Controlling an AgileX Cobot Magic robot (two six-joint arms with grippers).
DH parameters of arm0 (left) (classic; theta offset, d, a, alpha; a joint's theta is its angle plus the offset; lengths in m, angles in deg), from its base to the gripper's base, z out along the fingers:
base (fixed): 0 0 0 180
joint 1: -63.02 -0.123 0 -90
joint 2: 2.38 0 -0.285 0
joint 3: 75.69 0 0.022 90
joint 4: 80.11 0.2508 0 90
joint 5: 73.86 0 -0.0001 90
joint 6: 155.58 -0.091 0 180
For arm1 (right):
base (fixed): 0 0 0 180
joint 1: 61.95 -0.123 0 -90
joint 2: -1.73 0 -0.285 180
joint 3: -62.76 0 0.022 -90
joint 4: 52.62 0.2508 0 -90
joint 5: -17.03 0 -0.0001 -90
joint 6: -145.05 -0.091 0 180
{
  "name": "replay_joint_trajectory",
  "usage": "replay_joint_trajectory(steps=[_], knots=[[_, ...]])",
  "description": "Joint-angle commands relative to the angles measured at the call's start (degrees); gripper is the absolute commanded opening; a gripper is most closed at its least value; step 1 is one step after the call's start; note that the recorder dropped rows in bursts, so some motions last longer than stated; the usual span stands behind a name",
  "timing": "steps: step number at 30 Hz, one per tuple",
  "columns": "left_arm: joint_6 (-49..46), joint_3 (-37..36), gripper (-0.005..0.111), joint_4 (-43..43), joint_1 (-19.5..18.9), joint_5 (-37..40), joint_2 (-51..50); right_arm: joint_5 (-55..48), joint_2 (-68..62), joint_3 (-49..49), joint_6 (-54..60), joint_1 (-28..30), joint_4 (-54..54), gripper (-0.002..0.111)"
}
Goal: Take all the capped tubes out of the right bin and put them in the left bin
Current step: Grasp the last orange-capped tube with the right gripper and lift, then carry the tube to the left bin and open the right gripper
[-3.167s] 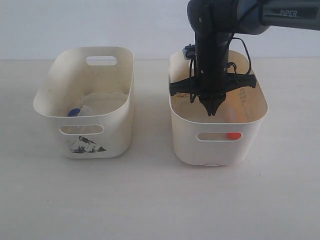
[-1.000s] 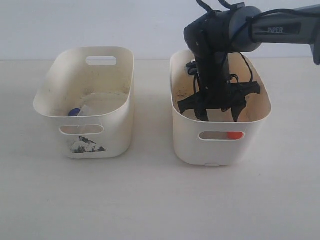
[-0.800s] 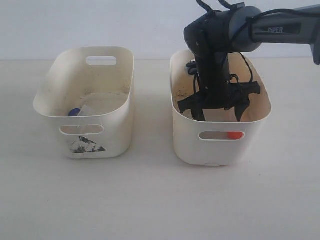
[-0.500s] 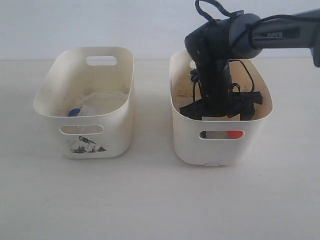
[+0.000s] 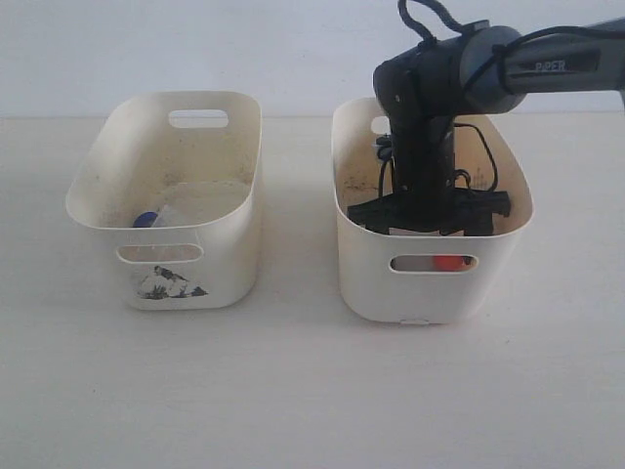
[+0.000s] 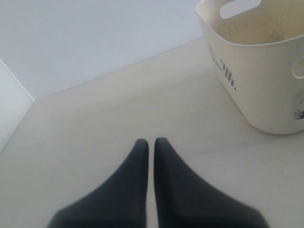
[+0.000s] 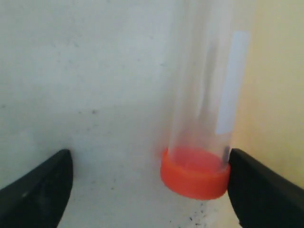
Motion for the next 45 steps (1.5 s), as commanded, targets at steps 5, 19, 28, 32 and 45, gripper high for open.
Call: replay_joint_trajectory(steps=[5,19,28,32,45], knots=[[0.5,0.2,0.004,-0.2,0.3,-0.3,0.0,-1.7,-0.4,1.0,-2.4,1.8,-2.6,0.023],[0.5,0.2,0.004,-0.2,0.3,-0.3,0.0,-4.5,6.8,0.9,3.5,1.7,-2.6,0.0],[0.5,0.2,0.004,-0.2,0.3,-0.3,0.0,-2.6,16.3,0.9,5.9,1.1,-2.2,0.0],[0.5,0.2,0.004,-0.2,0.3,-0.3,0.0,0.7,20.1,0.9,7.7,-0.2,-0.9,0.0],[0.5,0.2,0.004,-0.2,0.3,-0.3,0.0,14.2,25.3,0.9,25.2,-10.7,17.9,0.0]])
